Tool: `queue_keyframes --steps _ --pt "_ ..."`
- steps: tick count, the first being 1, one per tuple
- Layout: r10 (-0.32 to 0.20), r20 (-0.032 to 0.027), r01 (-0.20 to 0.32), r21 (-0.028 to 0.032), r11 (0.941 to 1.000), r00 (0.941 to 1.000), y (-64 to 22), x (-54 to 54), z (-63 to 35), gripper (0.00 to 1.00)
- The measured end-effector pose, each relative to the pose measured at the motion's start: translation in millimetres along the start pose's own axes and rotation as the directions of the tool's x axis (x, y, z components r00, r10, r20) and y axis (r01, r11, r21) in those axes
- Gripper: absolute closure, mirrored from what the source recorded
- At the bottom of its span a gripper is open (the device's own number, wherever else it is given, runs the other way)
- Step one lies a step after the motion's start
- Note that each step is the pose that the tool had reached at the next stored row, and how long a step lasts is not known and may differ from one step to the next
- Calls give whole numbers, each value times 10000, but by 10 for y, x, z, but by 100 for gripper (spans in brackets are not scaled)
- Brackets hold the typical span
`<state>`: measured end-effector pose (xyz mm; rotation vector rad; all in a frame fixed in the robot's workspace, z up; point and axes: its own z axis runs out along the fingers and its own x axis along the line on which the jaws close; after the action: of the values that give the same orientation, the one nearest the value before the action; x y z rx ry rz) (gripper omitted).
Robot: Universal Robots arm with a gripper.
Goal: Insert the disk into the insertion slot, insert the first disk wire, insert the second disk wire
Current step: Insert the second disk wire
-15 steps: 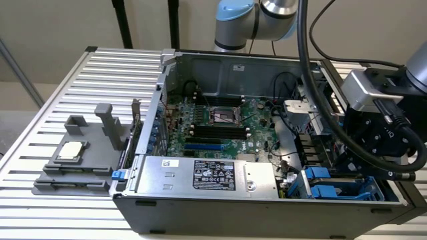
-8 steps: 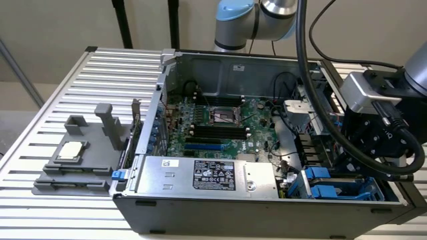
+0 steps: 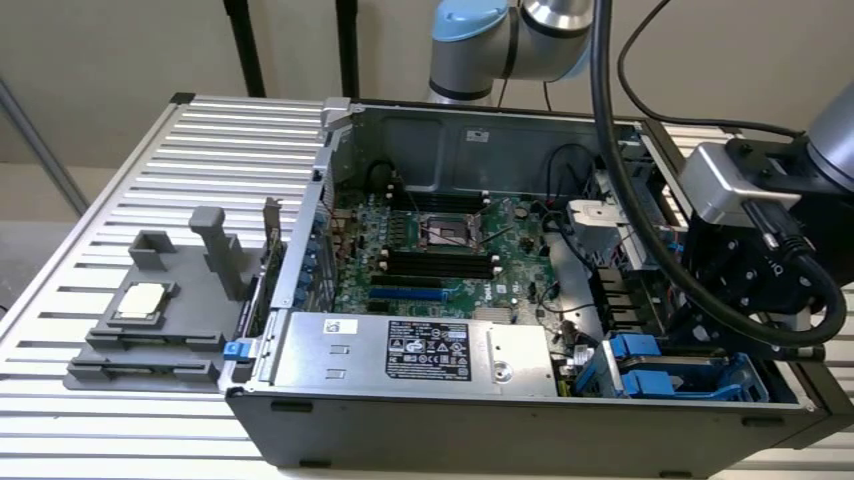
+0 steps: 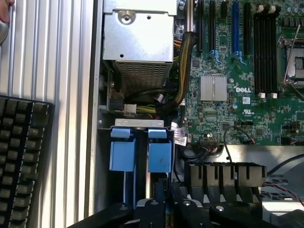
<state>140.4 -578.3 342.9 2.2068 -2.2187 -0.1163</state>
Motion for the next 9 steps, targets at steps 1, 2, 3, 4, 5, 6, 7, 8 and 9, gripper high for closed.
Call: queue_keyframes --steps 1,2,3,4,5,6,7,8,9 --pt "0 1 0 0 10000 10000 0 -1 1 83" --pt "0 0 0 -1 10000 10000 -2 -2 1 83" --pt "0 -1 0 0 10000 10000 -4 -2 0 83" --pt "0 -1 0 0 10000 10000 -7 -3 1 83" --pt "-1 0 1 0 10000 10000 -12 -3 2 83" --pt "0 0 0 0 10000 10000 -14 -3 3 83" --pt "1 0 -1 0 10000 10000 -14 -2 5 83" --pt "1 3 -1 0 10000 10000 -15 -2 10 83" --pt "1 1 -1 0 10000 10000 -16 -2 16 83"
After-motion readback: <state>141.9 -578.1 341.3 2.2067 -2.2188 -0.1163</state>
